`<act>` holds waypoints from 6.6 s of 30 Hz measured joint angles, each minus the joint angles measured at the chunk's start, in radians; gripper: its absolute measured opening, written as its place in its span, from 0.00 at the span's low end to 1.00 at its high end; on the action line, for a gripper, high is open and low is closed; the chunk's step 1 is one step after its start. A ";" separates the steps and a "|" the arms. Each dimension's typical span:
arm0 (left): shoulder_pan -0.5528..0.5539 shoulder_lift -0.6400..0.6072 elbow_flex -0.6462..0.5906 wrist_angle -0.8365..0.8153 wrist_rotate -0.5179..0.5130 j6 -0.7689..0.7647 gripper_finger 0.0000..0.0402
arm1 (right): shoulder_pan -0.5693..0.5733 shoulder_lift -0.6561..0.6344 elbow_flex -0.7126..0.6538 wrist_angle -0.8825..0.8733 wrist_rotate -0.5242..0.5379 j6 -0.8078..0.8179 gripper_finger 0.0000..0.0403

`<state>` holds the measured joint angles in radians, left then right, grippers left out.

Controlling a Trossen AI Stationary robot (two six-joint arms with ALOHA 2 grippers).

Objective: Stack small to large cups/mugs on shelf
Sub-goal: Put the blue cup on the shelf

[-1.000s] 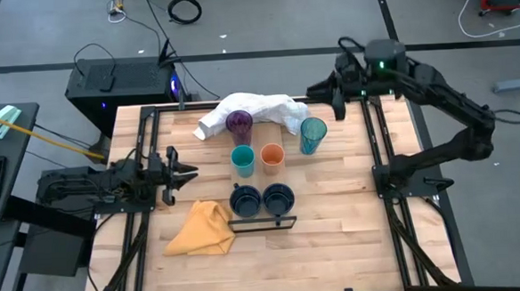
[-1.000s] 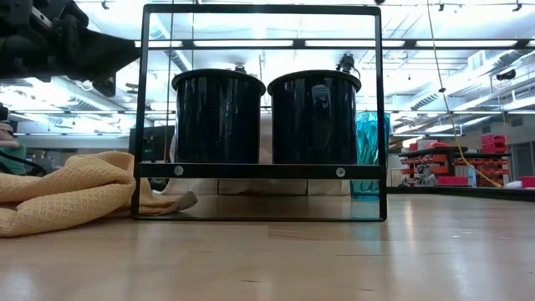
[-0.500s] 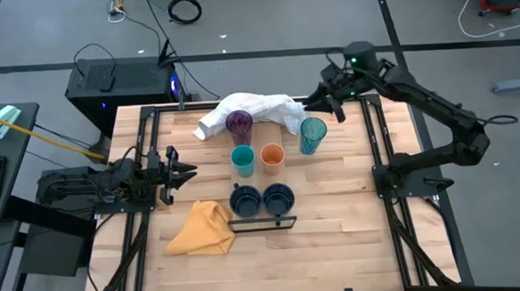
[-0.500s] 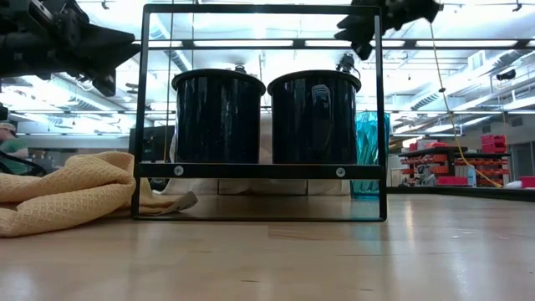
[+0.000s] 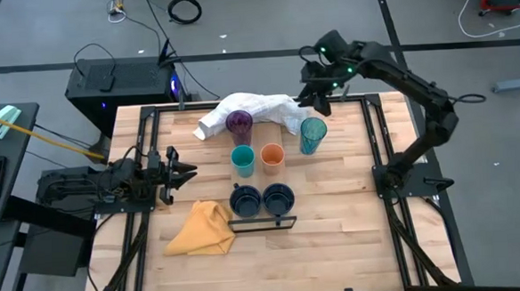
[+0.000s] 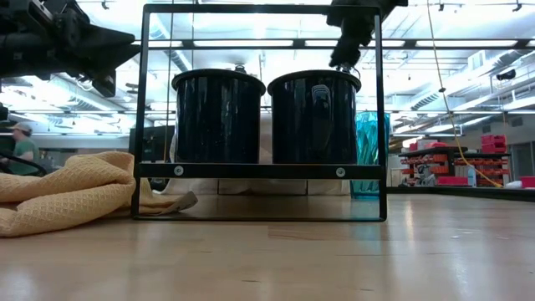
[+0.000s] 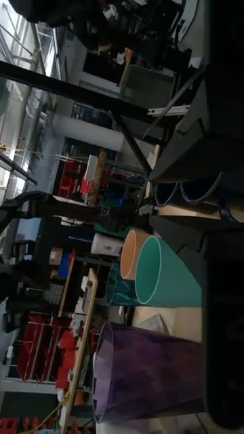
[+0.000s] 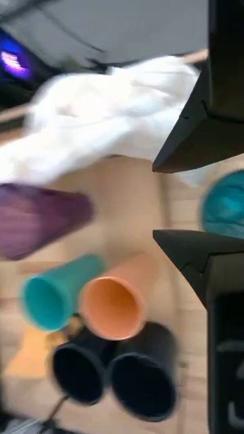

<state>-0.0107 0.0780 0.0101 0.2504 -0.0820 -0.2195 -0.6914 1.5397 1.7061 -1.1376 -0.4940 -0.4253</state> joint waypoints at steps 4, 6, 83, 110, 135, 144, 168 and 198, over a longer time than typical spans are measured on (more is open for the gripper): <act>0.000 0.000 0.000 0.000 0.000 0.003 0.23 | 0.002 0.055 0.052 -0.179 0.068 -0.043 0.36; 0.000 0.000 0.000 0.000 0.000 0.005 0.24 | 0.003 0.072 0.044 -0.229 0.100 -0.053 0.35; 0.000 0.000 0.000 -0.042 0.000 -0.003 0.24 | -0.050 0.220 -0.229 -0.135 0.134 -0.069 0.04; 0.000 0.000 0.000 -0.044 0.000 -0.003 0.23 | 0.065 0.160 0.146 -0.311 0.432 0.328 0.01; 0.000 0.000 0.000 -0.039 0.003 -0.005 0.24 | 0.272 0.264 0.145 -0.340 0.595 0.926 0.01; 0.000 0.000 0.000 -0.039 0.028 -0.005 0.24 | 0.269 0.265 0.145 -0.333 0.613 0.967 0.01; 0.000 0.000 0.000 -0.038 0.027 -0.006 0.24 | 0.216 0.266 0.186 -0.226 0.530 1.087 0.01; 0.000 0.000 0.000 -0.037 0.035 -0.005 0.25 | 0.229 0.439 0.340 -0.240 0.482 1.053 0.01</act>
<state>-0.0105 0.0780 0.0105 0.2138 -0.0473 -0.2245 -0.4621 1.9785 2.0461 -1.3776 -0.0117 0.6282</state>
